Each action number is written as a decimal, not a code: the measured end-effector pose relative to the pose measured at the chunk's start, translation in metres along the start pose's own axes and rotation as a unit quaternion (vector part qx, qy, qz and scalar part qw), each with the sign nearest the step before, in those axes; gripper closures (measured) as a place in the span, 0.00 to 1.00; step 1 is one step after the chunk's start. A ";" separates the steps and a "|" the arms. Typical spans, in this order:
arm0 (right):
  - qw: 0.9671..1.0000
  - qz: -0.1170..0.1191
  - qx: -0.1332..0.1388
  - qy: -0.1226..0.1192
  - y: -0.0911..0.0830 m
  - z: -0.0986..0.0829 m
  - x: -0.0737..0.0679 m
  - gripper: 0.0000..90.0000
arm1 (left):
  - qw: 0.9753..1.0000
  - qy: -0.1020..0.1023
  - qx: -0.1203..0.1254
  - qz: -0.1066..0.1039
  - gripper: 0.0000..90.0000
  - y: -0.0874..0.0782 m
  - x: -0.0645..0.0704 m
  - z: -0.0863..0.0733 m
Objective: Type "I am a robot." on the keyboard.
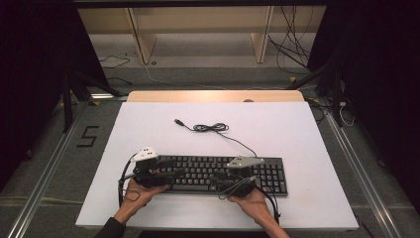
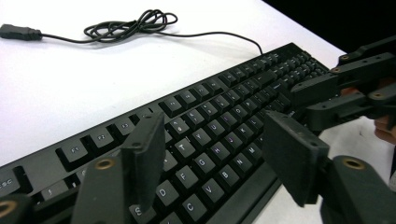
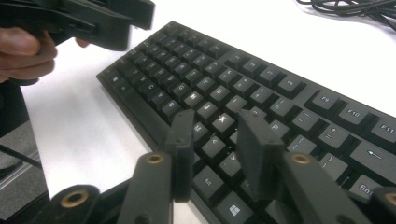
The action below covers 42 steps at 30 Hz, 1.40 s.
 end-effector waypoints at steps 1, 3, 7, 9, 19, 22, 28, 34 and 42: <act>1.000 -0.001 0.000 0.000 0.000 0.000 0.000 0.77 | 1.000 -0.002 0.003 -0.001 0.42 -0.002 0.000 -0.001; 1.000 0.000 -0.001 -0.001 0.001 0.000 0.001 0.80 | 1.000 -0.003 0.009 -0.003 0.40 -0.005 0.000 -0.003; 1.000 0.001 -0.003 0.001 0.001 -0.001 0.002 0.85 | 1.000 -0.002 0.017 -0.005 0.37 -0.012 0.001 -0.007; 1.000 0.001 -0.006 0.000 0.002 -0.001 0.002 0.88 | 1.000 -0.002 0.019 -0.004 0.35 -0.014 0.002 -0.009; 1.000 -0.007 -0.019 0.001 0.007 -0.002 0.004 1.00 | 1.000 -0.005 0.028 -0.003 0.31 -0.025 0.003 -0.016; 1.000 -0.012 -0.022 0.003 0.008 -0.002 0.006 1.00 | 1.000 -0.004 0.030 -0.001 0.31 -0.027 0.002 -0.018; 0.999 -0.015 -0.031 0.003 0.010 -0.003 0.007 1.00 | 1.000 -0.005 0.031 0.001 0.30 -0.030 0.003 -0.022; 0.999 -0.017 -0.042 0.002 0.014 -0.005 0.008 1.00 | 1.000 -0.006 0.031 0.003 0.29 -0.033 0.002 -0.026; 0.999 -0.018 -0.050 0.004 0.017 -0.007 0.009 1.00 | 0.999 -0.005 0.031 0.005 0.28 -0.036 0.001 -0.028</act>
Point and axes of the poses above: each handheld gripper's, and its own axes: y roughly forward along the jaws, z roughly out of its top, x roughly to its right, the point moved 2 cm from there along y, roughly forward along the jaws, and after that the axes turned 9 degrees about z, right-handed, at the moved point
